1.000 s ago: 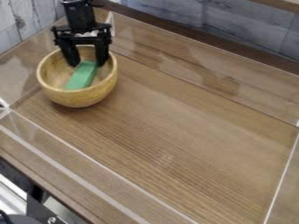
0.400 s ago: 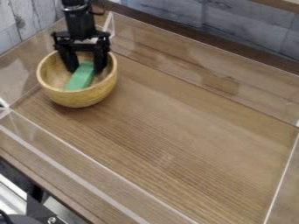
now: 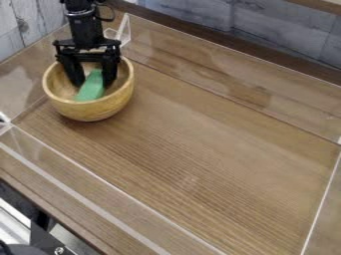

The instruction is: Move green object from inside the wooden bowl to the table next to it

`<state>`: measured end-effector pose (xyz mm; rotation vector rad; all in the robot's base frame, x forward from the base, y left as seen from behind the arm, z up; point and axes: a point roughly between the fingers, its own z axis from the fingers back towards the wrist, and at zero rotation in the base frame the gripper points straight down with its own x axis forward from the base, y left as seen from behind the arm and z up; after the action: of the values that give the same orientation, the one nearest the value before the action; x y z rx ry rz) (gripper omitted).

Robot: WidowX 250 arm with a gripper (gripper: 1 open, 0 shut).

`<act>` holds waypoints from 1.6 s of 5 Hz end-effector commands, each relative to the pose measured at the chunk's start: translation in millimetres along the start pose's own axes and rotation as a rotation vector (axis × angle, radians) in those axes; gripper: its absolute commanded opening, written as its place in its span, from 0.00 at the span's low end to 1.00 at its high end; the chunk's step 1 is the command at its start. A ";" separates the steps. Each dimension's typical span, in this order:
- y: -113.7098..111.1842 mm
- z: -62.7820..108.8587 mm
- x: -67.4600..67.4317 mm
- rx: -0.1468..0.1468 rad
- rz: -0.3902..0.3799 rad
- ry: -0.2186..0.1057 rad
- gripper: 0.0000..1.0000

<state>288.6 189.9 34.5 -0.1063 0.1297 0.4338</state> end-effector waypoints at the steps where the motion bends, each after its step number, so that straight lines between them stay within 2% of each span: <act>1: -4.7 30.1 2.1 0.014 -0.043 -0.059 1.00; 2: -16.6 43.1 -3.4 0.014 -0.100 -0.057 1.00; 3: -17.7 47.1 -1.3 0.018 -0.130 -0.054 0.00; 4: -16.2 54.8 -7.6 0.012 -0.156 -0.061 0.00; 5: -17.4 79.7 -17.1 -0.025 -0.183 -0.091 0.00; 6: -36.2 104.8 -25.6 -0.066 -0.198 -0.126 0.00; 7: -54.2 123.6 -33.0 -0.101 -0.216 -0.145 0.00; 8: -65.9 135.1 -48.5 -0.117 -0.278 -0.148 0.00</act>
<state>287.0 128.5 160.5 -0.2298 0.0032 0.1871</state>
